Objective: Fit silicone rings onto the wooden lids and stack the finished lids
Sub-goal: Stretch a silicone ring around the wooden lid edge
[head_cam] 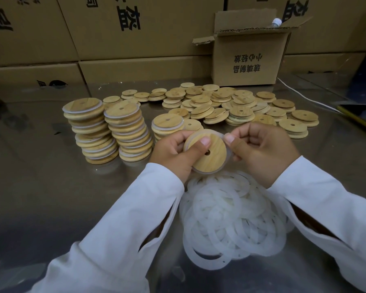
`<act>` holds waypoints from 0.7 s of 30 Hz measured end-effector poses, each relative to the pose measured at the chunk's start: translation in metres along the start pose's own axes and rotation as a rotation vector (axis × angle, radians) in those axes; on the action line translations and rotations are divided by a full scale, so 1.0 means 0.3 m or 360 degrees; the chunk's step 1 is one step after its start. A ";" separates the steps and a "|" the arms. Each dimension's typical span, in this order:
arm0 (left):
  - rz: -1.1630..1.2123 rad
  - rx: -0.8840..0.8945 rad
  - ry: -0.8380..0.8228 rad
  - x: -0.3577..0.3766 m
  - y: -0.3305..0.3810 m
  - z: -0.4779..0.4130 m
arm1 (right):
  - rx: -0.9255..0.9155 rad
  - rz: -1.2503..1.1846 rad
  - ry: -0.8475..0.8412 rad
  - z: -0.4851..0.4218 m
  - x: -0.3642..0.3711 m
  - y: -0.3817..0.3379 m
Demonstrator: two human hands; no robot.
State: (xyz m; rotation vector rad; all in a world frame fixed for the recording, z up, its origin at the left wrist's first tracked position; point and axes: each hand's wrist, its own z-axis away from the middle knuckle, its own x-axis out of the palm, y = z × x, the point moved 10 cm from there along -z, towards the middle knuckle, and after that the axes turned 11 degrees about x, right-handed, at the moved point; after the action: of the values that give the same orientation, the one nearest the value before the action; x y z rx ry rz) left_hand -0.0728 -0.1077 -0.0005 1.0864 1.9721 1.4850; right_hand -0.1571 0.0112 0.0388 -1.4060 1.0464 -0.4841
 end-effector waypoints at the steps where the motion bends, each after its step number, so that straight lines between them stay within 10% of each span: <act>1: -0.0009 0.0000 0.0004 -0.002 -0.002 0.001 | 0.0011 -0.0016 -0.0011 -0.001 0.001 0.002; 21: -0.0245 0.0225 0.0091 -0.020 0.060 0.003 | 0.0322 -0.0129 -0.0368 0.005 0.049 0.044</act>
State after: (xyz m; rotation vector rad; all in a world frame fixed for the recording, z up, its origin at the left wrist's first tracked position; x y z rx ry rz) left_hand -0.0628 -0.1098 0.0154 0.9333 2.1758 1.3269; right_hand -0.1523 0.0023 0.0218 -1.2930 0.7358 -0.4606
